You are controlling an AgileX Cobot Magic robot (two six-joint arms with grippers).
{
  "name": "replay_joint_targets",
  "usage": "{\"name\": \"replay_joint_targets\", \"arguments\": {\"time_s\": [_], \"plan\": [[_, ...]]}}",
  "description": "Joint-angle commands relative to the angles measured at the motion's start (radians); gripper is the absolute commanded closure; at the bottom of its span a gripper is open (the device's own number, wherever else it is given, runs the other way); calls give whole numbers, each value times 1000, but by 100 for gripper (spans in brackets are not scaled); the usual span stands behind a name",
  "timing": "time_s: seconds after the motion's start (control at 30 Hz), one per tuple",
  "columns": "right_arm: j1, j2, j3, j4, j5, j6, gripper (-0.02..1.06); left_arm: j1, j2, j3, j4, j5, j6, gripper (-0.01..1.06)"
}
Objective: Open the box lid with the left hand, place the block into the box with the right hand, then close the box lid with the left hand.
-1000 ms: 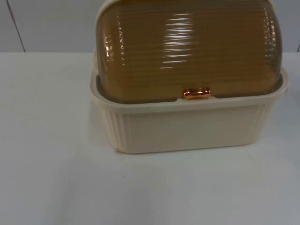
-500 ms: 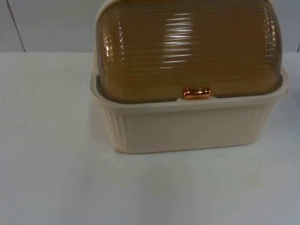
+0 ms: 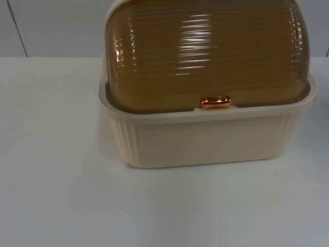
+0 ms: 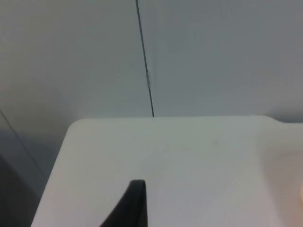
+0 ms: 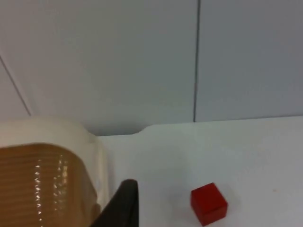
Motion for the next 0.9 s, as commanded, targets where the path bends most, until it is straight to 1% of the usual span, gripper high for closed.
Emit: {"name": "replay_joint_targets", "arguments": {"time_s": [0.0, 0.07, 0.13, 0.17, 0.2, 0.23, 0.27, 0.3, 0.37, 0.43, 0.5, 0.53, 0.57, 0.6, 0.7, 0.73, 0.77, 0.8, 0.83, 0.87], "plan": [[-4, 39, -7, 36, -43, -43, -1, -5, 9, -7, -1, -17, 2, 0], [-4, 78, -7, 106, -49, -112, -1, -5, 12, -7, 2, -36, 2, 0], [-4, 118, -7, 214, -52, -199, -1, -5, 12, -7, 4, -40, 2, 0], [-4, 126, -7, 242, -53, -217, -1, -5, 12, -7, 4, -40, 2, 0], [-4, 126, -7, 242, -53, -217, -1, -5, 12, -7, 4, -40, 2, 0], [-4, 145, -7, 332, -70, -279, -1, -5, 12, -7, 5, -36, 2, 0], [-4, 155, -7, 375, -87, -319, -1, -5, 12, -7, 8, -36, 2, 0], [-4, 162, -7, 392, -102, -328, -1, -5, 12, -7, 8, -34, 2, 0], [-4, 166, -7, 392, -109, -328, -1, -5, 12, -7, 8, -32, 2, 0], [-4, 169, -9, 336, -107, -319, -1, -5, 17, -7, 13, -24, 2, 0], [-4, 163, -12, 273, -96, -277, -1, -5, 33, -7, 13, -13, 2, 0], [-4, 163, -12, 273, -96, -277, -1, -5, 33, -7, 13, -13, 2, 0], [-4, 157, -19, 227, -86, -247, -1, -8, 48, -7, 13, -14, 2, 0], [-4, 151, -20, 213, -86, -239, -1, -18, 65, -7, 13, -14, 2, 0], [-4, 128, -37, 154, -72, -233, -1, -97, 135, -9, 15, -29, 40, 0], [-4, 128, -37, 154, -72, -233, -1, -97, 135, -9, 15, -29, 40, 0], [-4, 120, -50, 122, -52, -232, -1, -129, 168, -19, 15, -16, 55, 0], [-4, 110, -63, 81, -13, -206, -1, -194, 216, -38, 15, 12, 66, 0], [-4, 104, -72, 58, 6, -190, -1, -218, 234, -48, 15, 22, 78, 0], [-4, 92, -79, 56, 19, -186, -1, -289, 287, -81, 13, 38, 120, 0]]}}
